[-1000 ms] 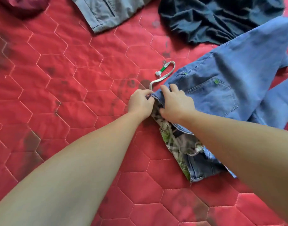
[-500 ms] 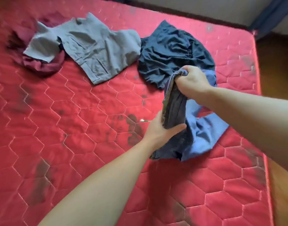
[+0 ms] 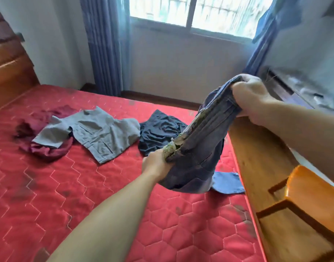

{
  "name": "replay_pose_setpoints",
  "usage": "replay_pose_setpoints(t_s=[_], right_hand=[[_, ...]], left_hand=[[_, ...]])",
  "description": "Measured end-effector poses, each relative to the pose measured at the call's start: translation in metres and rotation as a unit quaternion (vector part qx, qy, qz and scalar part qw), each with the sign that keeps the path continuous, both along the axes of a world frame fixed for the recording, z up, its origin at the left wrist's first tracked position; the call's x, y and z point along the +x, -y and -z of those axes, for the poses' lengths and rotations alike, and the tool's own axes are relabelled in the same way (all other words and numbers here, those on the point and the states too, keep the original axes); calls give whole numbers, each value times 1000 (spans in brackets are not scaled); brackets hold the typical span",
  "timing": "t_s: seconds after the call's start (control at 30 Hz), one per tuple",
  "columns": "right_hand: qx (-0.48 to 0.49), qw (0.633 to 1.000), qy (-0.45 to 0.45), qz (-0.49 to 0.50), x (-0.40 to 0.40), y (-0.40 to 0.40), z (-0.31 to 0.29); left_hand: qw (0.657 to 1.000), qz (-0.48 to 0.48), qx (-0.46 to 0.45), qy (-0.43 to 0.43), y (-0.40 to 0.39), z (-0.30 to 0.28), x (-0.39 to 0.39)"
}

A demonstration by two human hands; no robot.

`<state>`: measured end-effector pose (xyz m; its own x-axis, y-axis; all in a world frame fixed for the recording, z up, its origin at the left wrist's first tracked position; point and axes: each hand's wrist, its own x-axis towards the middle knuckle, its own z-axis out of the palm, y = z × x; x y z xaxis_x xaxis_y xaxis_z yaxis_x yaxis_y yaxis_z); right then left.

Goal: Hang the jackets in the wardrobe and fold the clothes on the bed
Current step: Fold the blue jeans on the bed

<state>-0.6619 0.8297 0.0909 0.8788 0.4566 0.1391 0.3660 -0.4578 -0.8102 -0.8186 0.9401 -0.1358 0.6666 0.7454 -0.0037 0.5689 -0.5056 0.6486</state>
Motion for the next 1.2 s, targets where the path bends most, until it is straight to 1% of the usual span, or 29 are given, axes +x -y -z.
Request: replay_pose_setpoints(t_s=[0.1, 0.17, 0.23, 0.43, 0.57, 0.7, 0.77, 0.83, 0.93, 1.0, 1.1, 1.17, 1.2], right_hand=[[-4, 1000, 11, -8, -5, 45, -42], [-10, 1000, 6, 2, -12, 78, -60], [-26, 999, -5, 20, -23, 112, -72], [-114, 991, -58, 38, -76, 214, -78], [-98, 993, -65, 33, -107, 258, -91], [-60, 997, -26, 43, -132, 282, -114], [-77, 996, 6, 49, -144, 288, -123], [-122, 991, 31, 51, -156, 292, -129], [-216, 974, 53, 30, -175, 288, -130], [-264, 964, 29, 8, -190, 277, -125], [-265, 963, -49, -16, -209, 250, -109], [-230, 970, -72, 2, -216, 228, -92], [-188, 980, -62, 25, -218, 217, -83]], left_hand=[[998, 63, -19, 14, 3, -45, -20], [995, 82, -27, 50, 8, -83, -39], [992, 96, -8, 79, 15, -120, -58], [985, 111, 108, 77, 65, -241, -114], [970, 131, 197, 55, 96, -313, -147], [949, 147, 276, 39, 112, -359, -173], [936, 157, 316, 11, 115, -374, -185], [923, 185, 332, -55, 114, -382, -200], [906, 214, 320, -173, 105, -374, -224], [897, 227, 290, -246, 92, -357, -237], [885, 250, 237, -313, 65, -325, -259], [894, 255, 216, -299, 43, -306, -274], [906, 249, 213, -269, 33, -298, -280]])
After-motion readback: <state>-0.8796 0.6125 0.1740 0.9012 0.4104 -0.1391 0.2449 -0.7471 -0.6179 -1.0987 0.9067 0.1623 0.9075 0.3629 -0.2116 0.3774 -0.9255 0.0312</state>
